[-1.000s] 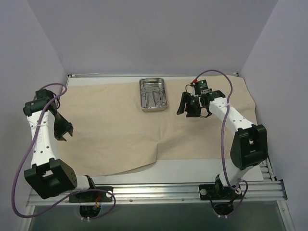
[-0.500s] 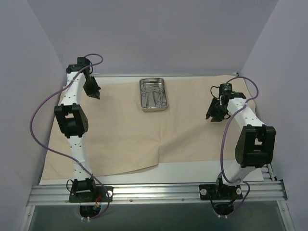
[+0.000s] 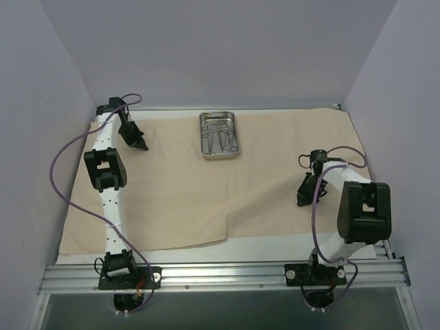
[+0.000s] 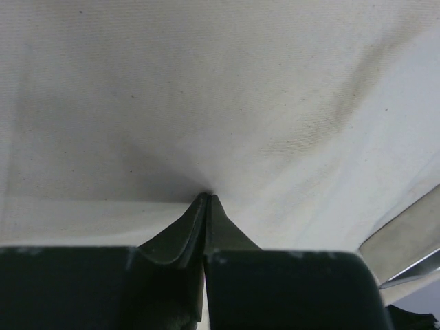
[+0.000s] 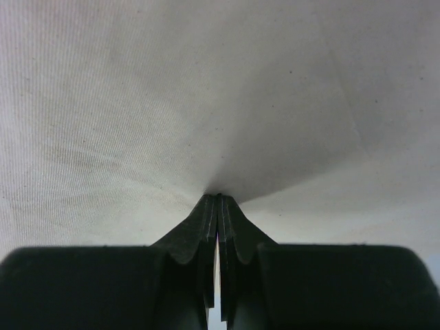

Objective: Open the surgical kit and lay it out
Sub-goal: Smooth out the surgical kit at the center of the board.

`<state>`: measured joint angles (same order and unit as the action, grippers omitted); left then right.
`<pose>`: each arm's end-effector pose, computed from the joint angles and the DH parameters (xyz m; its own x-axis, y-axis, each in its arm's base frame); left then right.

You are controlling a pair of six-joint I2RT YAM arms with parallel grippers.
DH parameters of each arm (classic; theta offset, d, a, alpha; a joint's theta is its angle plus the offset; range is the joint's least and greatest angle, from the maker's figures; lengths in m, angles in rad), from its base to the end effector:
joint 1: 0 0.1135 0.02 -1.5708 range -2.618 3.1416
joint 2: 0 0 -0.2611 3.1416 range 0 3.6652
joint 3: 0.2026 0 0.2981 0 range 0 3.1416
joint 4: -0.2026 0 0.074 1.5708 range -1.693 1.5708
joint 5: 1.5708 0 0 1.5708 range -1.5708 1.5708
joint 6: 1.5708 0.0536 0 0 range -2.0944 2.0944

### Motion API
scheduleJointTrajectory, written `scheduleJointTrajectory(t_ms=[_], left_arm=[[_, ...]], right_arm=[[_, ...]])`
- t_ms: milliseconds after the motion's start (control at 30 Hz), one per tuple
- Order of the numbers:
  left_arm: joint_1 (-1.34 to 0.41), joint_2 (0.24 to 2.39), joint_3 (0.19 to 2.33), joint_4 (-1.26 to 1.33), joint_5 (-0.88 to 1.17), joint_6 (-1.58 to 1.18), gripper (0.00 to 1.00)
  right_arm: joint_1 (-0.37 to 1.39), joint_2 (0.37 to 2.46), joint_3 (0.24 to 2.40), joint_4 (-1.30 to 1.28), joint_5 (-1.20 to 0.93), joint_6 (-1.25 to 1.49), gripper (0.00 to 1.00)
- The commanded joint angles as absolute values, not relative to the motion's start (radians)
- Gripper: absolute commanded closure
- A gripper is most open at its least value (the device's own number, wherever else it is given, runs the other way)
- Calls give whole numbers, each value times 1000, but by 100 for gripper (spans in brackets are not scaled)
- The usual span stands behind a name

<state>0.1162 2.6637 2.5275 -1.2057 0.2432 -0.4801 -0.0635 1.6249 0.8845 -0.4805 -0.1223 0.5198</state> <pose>0.5755 0.0542 0.1306 -0.8311 -0.5483 -0.0929 -0.4984 0.8085 -0.3128 0.3335 -0.0147 0.1020 -0.8031 0.5451 -0.2406 0.4841 0.8324 0.2697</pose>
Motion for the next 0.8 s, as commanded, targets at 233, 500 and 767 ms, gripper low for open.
scheduleJointTrajectory(t_ms=[233,500,767], left_arm=[[238,2830,2645,-1124,389,-488,91],[207,2585,2401,-1059,394,-446,78],[201,2410,2279,-1005,292,-522,74]], right_arm=[[0,1528,736,-704,-31,664,91],[19,1560,1224,-807,115,496,85],[-90,1948,1604,-700,84,331,83]])
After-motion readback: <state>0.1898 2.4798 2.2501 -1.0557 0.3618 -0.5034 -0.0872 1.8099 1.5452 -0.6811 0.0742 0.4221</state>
